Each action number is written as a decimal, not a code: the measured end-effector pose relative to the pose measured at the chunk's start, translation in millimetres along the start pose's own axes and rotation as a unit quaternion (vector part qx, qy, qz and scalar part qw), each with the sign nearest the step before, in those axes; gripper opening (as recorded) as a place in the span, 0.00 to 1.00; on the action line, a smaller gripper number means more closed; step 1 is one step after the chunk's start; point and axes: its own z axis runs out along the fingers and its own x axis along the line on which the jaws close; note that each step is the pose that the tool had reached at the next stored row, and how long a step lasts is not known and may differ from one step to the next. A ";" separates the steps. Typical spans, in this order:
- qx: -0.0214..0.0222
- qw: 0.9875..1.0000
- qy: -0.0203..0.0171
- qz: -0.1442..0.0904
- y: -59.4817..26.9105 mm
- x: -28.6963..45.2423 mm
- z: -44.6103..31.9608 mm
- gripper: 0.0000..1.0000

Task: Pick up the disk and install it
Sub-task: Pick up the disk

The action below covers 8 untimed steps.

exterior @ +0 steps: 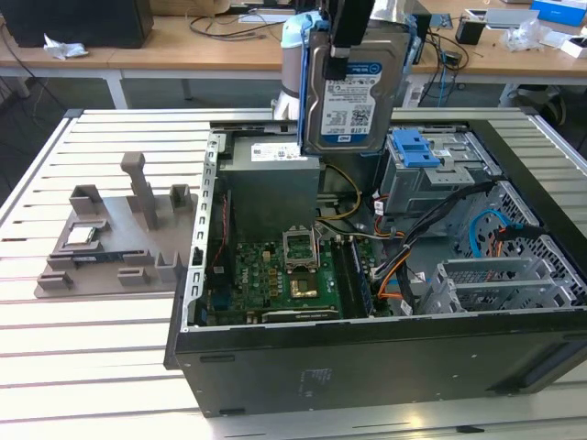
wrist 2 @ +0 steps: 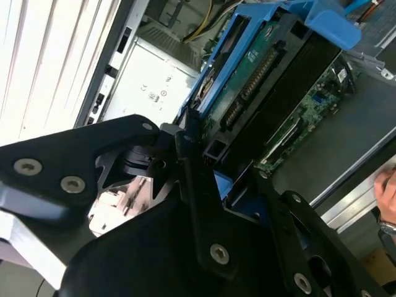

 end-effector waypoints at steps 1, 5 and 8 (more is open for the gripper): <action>0.000 1.000 0.000 0.000 -1.4 4.0 0.2 0.37; 0.000 1.000 0.000 0.000 -4.2 16.6 0.7 0.37; 0.000 1.000 0.000 0.000 -6.2 27.3 1.2 0.37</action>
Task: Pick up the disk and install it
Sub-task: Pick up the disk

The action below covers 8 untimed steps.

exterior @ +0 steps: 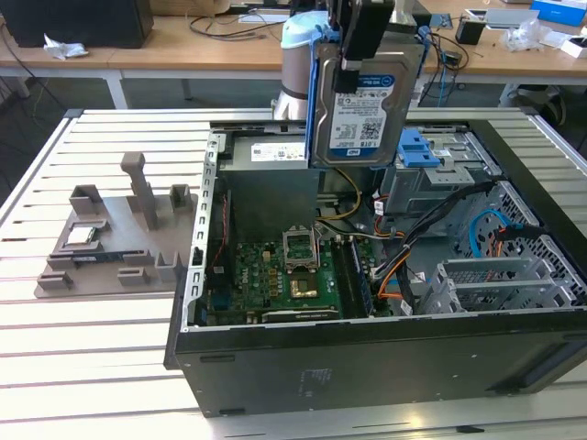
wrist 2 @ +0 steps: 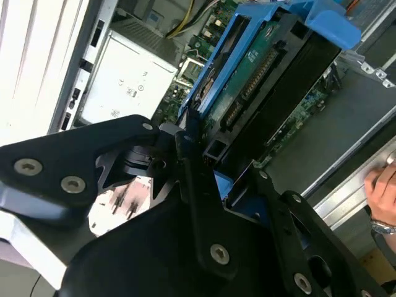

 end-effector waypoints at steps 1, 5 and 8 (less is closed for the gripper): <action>0.000 1.000 0.000 0.000 -0.5 2.5 0.1 0.37; 0.000 1.000 0.000 0.000 -3.5 17.2 0.7 0.37; 0.000 1.000 0.000 0.000 -5.7 26.9 1.1 0.37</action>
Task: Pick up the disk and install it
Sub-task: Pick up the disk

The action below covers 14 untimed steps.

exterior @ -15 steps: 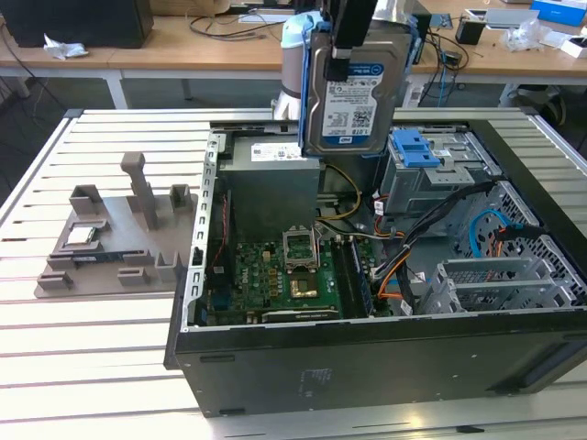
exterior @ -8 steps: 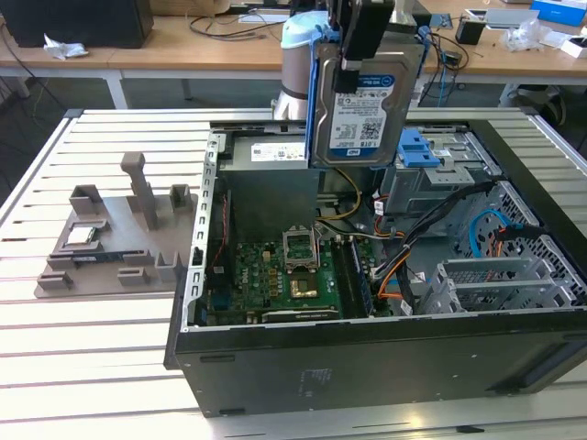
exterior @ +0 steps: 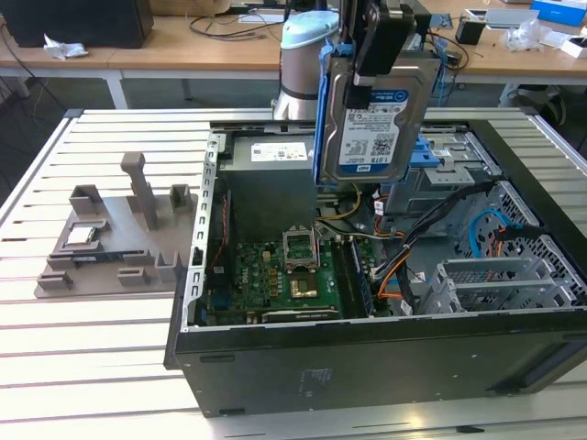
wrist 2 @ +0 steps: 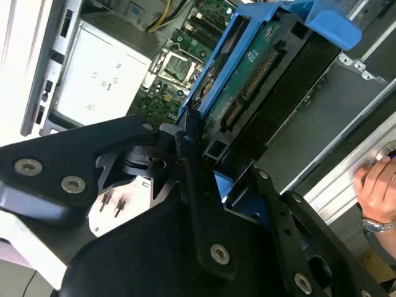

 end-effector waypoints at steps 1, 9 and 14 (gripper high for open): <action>0.000 1.000 0.000 0.000 -1.2 4.8 0.2 0.37; 0.000 1.000 0.000 0.000 -8.9 30.6 1.6 0.37; 0.000 1.000 0.000 0.000 -14.0 47.0 2.4 0.37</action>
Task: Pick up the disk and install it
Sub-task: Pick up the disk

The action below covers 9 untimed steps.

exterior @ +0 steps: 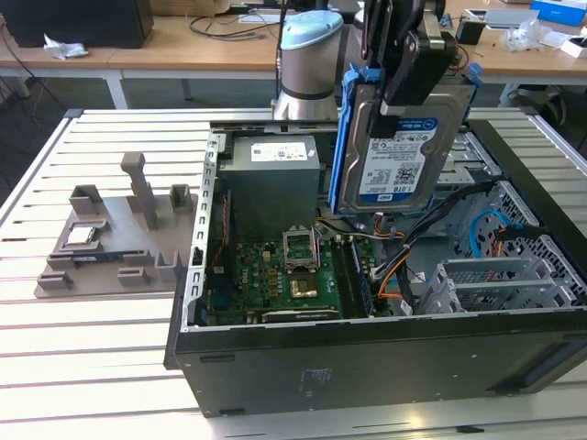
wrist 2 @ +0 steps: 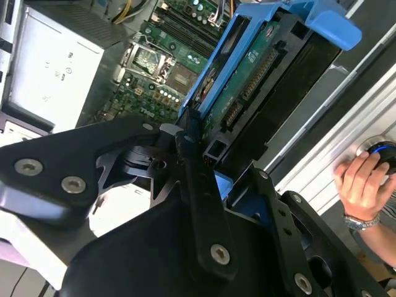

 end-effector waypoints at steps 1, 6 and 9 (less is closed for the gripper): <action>0.000 1.000 0.000 0.000 -0.6 1.8 0.1 0.37; 0.000 1.000 0.000 0.000 -4.5 13.3 0.8 0.37; 0.000 1.000 0.000 0.000 -6.6 20.6 1.1 0.37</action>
